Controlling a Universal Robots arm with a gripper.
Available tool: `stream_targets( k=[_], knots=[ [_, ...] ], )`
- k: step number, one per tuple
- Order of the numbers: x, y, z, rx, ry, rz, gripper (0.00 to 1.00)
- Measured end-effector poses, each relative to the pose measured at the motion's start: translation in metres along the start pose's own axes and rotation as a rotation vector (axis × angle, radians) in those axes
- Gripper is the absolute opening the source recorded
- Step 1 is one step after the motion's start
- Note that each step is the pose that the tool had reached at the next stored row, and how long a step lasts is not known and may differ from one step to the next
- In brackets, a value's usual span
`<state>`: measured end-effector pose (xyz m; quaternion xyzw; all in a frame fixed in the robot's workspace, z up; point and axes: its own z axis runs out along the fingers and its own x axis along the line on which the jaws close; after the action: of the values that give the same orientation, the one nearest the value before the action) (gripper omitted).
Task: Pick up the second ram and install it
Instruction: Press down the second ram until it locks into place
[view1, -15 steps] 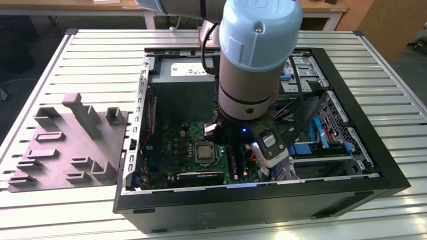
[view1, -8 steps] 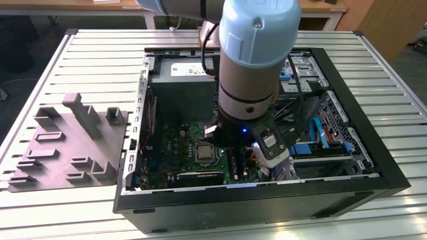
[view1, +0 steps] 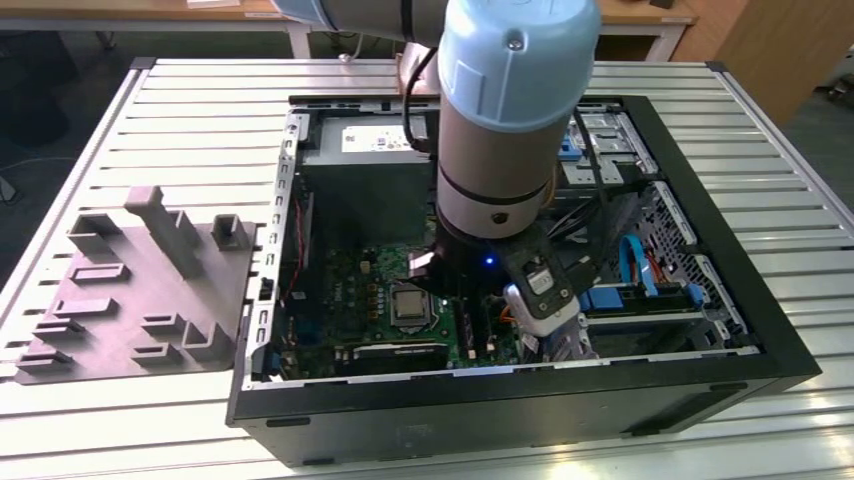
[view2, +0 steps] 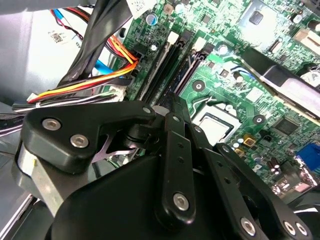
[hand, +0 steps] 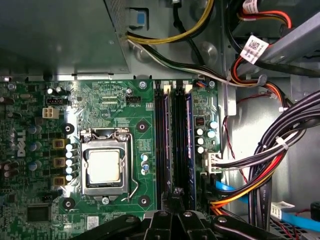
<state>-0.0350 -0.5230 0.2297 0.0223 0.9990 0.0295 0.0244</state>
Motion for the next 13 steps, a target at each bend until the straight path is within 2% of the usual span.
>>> stream_targets(
  k=[6,13],
  knots=[
    [-0.0065,0.0001,0.0005,0.0042,0.0057,0.001,0.1],
    [-0.004,-0.0022,0.0031,0.0051,0.006,0.001,0.1]
  ],
)
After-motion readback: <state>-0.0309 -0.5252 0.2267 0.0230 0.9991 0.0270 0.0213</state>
